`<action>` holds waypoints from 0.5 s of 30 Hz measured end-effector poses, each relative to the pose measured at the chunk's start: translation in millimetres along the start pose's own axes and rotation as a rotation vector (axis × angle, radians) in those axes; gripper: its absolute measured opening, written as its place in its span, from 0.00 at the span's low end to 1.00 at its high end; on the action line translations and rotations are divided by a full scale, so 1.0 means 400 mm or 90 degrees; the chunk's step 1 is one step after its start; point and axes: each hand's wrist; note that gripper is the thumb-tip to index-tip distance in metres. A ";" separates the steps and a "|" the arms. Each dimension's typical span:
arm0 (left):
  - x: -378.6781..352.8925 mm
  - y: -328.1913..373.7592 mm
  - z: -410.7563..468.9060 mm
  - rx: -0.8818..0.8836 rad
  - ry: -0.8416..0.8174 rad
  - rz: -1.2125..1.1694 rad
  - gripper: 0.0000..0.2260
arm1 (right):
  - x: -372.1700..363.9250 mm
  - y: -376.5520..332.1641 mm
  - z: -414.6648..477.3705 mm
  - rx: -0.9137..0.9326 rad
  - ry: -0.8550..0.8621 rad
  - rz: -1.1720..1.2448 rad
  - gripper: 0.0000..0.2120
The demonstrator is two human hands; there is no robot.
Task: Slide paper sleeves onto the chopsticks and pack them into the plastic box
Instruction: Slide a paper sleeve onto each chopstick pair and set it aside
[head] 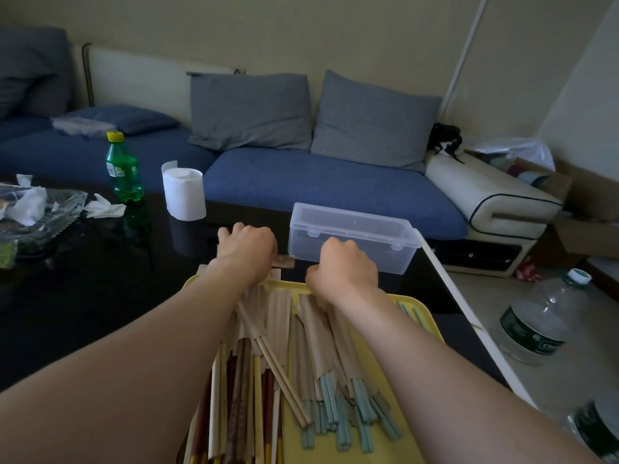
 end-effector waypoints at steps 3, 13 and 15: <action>0.013 0.017 -0.015 -0.047 0.033 -0.002 0.10 | 0.018 0.017 -0.006 -0.028 -0.029 0.014 0.10; 0.068 0.089 -0.116 -0.116 -0.098 -0.333 0.11 | 0.094 0.135 -0.087 -0.114 -0.211 -0.003 0.04; 0.074 0.096 -0.132 -0.137 -0.153 -0.327 0.12 | 0.114 0.145 -0.108 -0.135 -0.288 0.010 0.11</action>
Point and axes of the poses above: each hand's wrist, its own z-axis towards the middle knuckle, its own x-axis out of the back of the hand, y = z × x, and after that the axes turned 13 degrees about x, right-handed
